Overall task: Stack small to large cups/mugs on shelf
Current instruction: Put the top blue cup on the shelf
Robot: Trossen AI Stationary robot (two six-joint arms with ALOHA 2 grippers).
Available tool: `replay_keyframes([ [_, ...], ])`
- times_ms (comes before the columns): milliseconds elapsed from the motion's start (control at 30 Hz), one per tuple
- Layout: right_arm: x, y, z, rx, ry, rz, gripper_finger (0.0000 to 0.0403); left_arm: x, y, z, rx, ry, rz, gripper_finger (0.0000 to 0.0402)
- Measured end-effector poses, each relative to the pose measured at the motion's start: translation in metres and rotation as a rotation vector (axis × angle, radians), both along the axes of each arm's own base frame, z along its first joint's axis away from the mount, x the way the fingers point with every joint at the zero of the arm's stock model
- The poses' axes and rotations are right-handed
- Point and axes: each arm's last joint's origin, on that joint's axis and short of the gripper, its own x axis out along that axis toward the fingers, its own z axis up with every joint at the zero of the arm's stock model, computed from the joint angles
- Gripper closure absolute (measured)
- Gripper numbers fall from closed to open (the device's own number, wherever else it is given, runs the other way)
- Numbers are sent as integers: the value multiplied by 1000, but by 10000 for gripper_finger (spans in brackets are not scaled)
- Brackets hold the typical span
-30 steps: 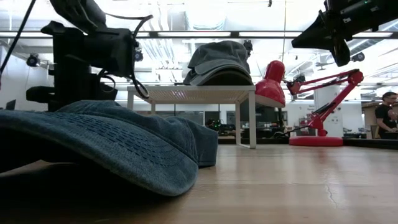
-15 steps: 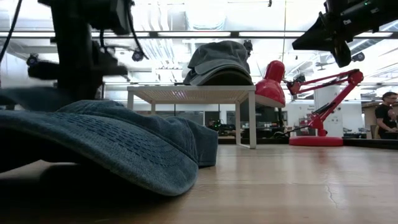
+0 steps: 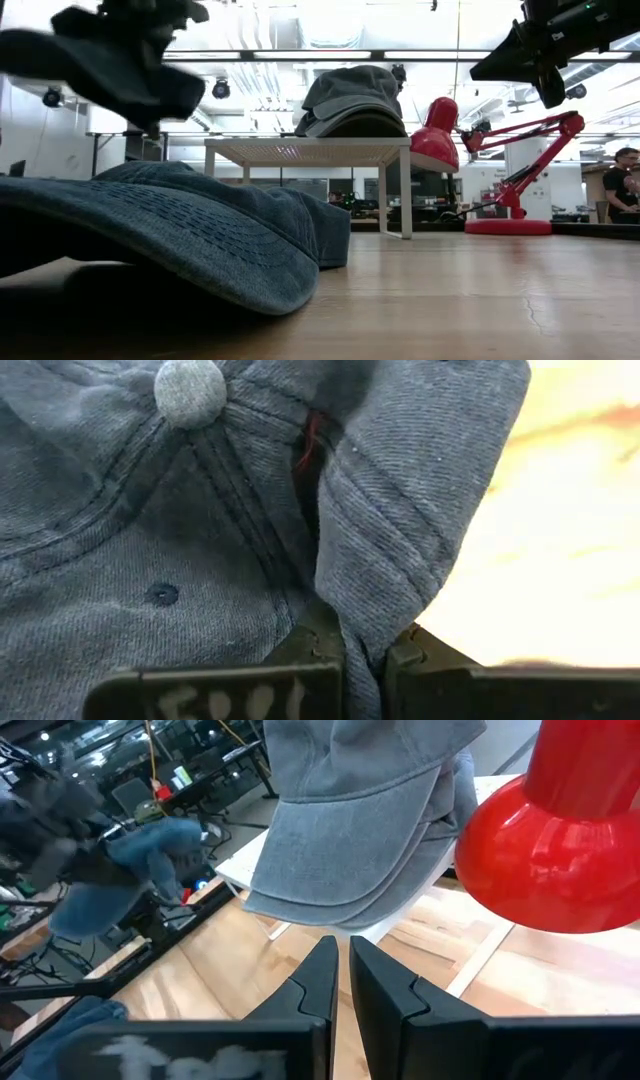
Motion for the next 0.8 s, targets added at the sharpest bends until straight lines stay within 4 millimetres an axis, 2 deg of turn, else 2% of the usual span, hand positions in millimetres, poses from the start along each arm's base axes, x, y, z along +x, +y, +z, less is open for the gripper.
replay_keyframes([
  [167, 0, 0, 0, 0, 0, 0, 374, 1, 4, 31, 122, -127, 28, 394],
  [333, 0, 0, 0, 0, 0, 0, 374, 3, 11, 51, 229, -191, 61, 394],
  [533, 0, 0, 0, 0, 0, 0, 374, 27, 31, 60, 323, -177, 52, 394],
  [800, 0, 0, 0, 3, -2, 1, 374, 58, 76, 61, 376, -106, 111, 394],
])
